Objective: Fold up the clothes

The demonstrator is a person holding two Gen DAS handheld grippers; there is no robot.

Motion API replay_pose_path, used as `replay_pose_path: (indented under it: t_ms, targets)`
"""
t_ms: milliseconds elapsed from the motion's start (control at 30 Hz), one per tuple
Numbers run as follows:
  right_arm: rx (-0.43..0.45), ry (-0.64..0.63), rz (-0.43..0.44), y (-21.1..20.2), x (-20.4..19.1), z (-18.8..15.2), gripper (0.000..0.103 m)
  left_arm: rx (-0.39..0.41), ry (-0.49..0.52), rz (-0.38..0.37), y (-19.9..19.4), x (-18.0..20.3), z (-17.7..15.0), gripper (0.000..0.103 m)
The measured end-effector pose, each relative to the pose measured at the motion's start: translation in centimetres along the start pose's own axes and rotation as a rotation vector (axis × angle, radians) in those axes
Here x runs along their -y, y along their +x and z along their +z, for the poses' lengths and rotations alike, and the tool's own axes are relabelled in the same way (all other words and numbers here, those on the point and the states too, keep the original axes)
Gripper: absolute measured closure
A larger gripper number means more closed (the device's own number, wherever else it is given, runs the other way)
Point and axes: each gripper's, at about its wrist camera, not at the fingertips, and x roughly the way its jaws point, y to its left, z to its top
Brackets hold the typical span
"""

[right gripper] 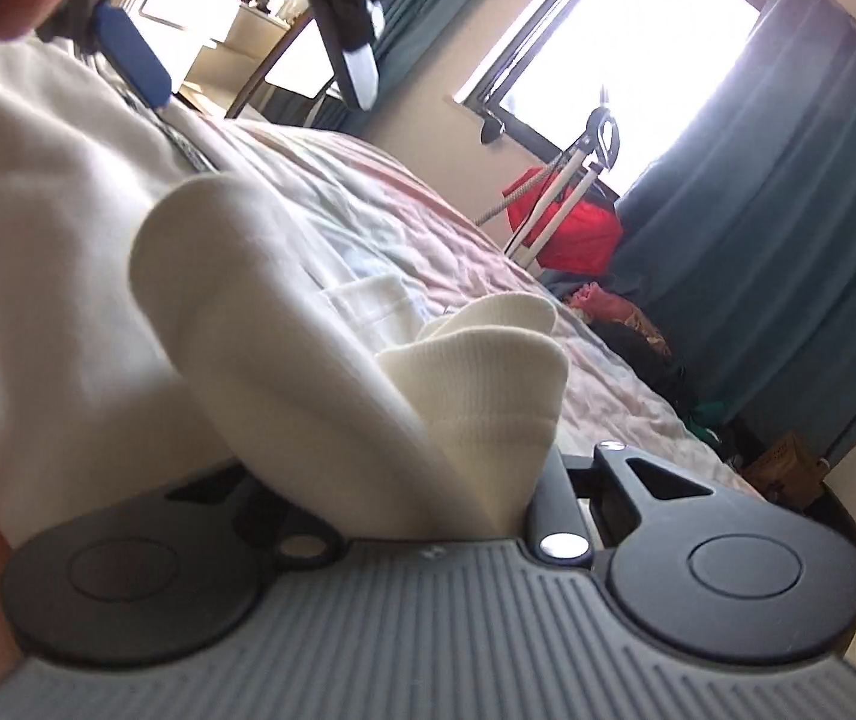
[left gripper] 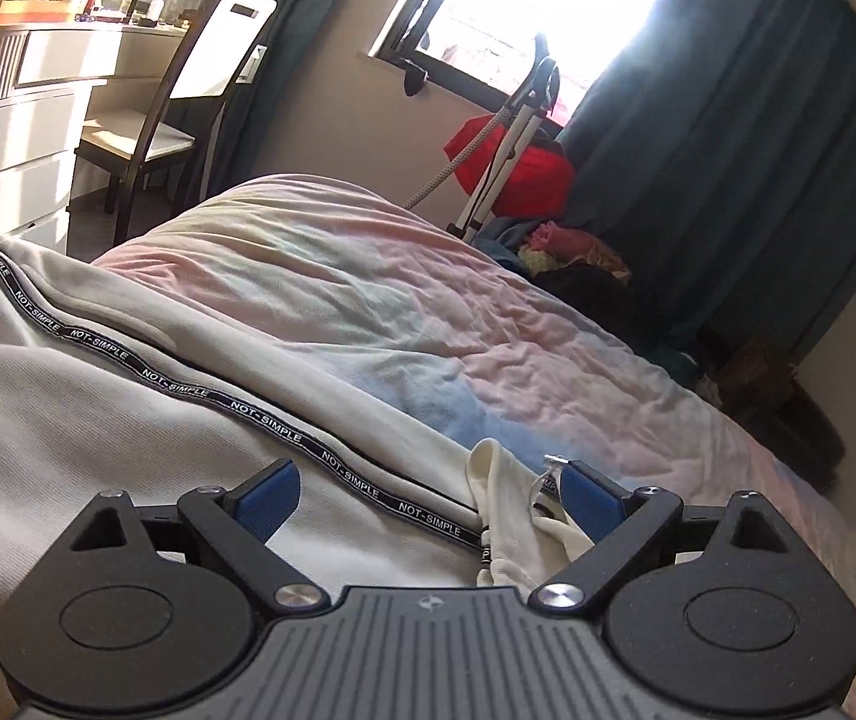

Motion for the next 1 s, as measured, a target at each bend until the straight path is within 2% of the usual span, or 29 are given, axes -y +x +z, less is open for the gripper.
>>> replay_pose_path:
  t_ms: [67, 233, 333, 367, 400, 433, 467, 500, 733, 833, 867, 933, 967, 1000]
  targets:
    - [-0.009, 0.02, 0.046, -0.1, -1.2, 1.0, 0.082, 0.01, 0.023, -0.005, 0.0, 0.4, 0.1, 0.008]
    - [-0.031, 0.18, 0.148, -2.5, 0.9, 0.8, 0.078, -0.011, 0.054, -0.011, 0.6, 0.6, -0.5, 0.008]
    - [-0.044, 0.275, 0.21, -3.9, 2.2, 0.7, 0.069, -0.019, 0.045, -0.018, 0.7, 0.6, -0.5, 0.008]
    - [-0.049, 0.307, 0.23, -4.4, 2.6, 0.6, 0.061, -0.021, 0.046, -0.021, 0.8, 0.6, -0.5, 0.008]
    - [-0.053, 0.339, 0.251, -4.8, 3.0, 0.6, 0.044, -0.023, 0.049, -0.025, 0.8, 0.6, -0.5, 0.008]
    - [-0.057, 0.371, 0.271, -5.3, 3.4, 0.6, 0.031, -0.025, 0.051, -0.029, 0.7, 0.7, -0.5, 0.008]
    - [-0.062, 0.403, 0.291, -5.8, 3.8, 0.5, 0.011, -0.027, 0.054, -0.033, 0.6, 0.7, -0.6, 0.008]
    - [-0.066, 0.435, 0.312, -6.2, 4.2, 0.5, 0.008, -0.029, 0.055, -0.039, 0.5, 0.8, -0.6, 0.008]
    - [-0.096, 0.657, 0.451, -9.5, 7.1, 0.2, 0.008, -0.08, 0.113, -0.091, 0.4, 2.2, -2.0, 0.011]
    - [-0.11, 0.648, 0.158, -9.6, 9.8, -0.4, 0.008, -0.106, 0.185, -0.094, 0.9, 3.5, -3.1, 0.015]
    - [-0.128, 0.688, 0.079, -9.0, 11.1, -0.9, 0.008, -0.117, 0.203, -0.099, 1.2, 3.9, -3.5, 0.015]
    - [-0.154, 0.827, 0.045, -7.5, 13.5, -2.6, 0.009, -0.151, 0.23, -0.117, 1.7, 4.7, -4.3, 0.017]
    - [-0.172, 0.898, 0.04, -6.6, 14.5, -3.5, 0.014, -0.167, 0.237, -0.126, 2.0, 4.9, -4.7, 0.02]
    - [-0.201, 0.957, 0.028, -5.9, 15.2, -4.5, 0.03, -0.179, 0.241, -0.131, 2.3, 5.1, -5.0, 0.023]
